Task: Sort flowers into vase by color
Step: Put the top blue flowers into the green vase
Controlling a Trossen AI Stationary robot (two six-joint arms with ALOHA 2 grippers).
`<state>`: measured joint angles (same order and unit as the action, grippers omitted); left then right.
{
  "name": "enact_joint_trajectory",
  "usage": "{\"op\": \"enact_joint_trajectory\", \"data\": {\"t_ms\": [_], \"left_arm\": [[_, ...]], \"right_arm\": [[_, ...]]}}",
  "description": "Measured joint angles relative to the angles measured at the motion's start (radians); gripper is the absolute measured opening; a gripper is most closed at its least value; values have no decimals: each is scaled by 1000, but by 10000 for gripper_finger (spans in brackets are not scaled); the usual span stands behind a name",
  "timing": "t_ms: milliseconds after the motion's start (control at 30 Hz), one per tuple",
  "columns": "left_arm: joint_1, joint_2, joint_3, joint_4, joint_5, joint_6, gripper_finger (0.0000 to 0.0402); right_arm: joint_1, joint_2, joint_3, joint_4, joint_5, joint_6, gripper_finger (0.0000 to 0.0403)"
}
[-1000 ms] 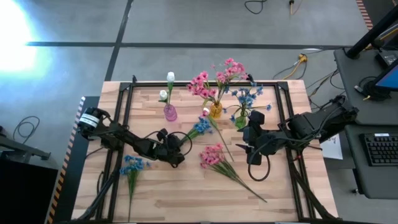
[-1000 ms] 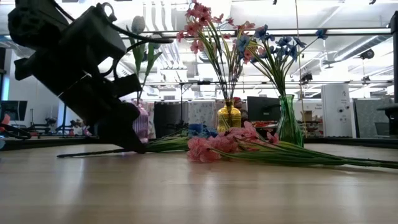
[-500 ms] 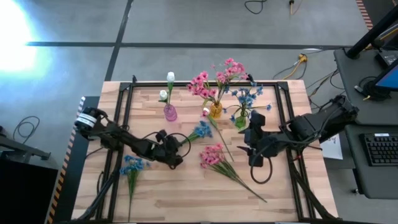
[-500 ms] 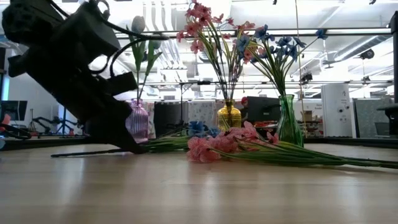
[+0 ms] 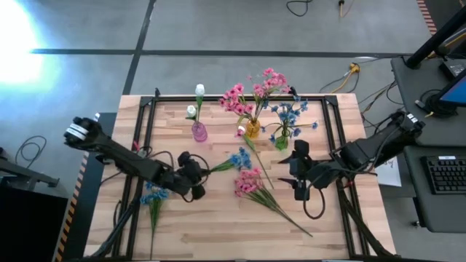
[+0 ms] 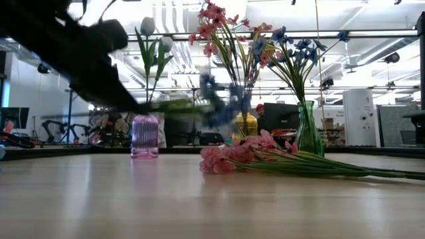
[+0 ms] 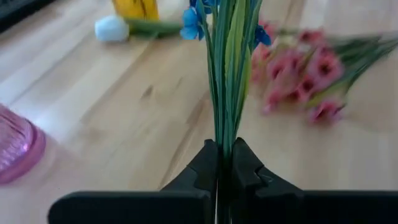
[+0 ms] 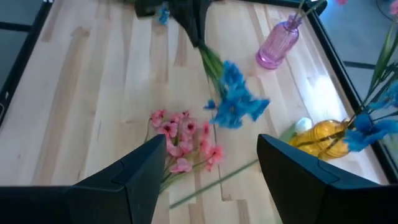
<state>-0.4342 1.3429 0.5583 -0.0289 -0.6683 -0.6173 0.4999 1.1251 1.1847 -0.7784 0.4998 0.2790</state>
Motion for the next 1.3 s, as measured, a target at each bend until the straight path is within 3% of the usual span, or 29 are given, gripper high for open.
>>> {"op": "enact_joint_trajectory", "data": {"t_ms": [267, 533, 700, 900, 1300], "left_arm": [[-29, -164, -1, 47, -28, 131, 0], [-49, -215, 0, 504, 24, 551, 0], [-40, -149, 0, 794, 86, 768, 0], [-6, -2, 27, 1014, 137, 828, 0], [39, 290, 258, 1109, 138, 966, 0]], "right_arm": [[0, -105, -213, 212, -2, -14, 244], [-1, -132, -409, 588, -2, -142, 244], [-3, -87, -477, 918, -1, -294, 244], [-11, -9, -486, 1252, -3, -434, 244], [-60, 111, -468, 1529, -54, -466, 244]]}}
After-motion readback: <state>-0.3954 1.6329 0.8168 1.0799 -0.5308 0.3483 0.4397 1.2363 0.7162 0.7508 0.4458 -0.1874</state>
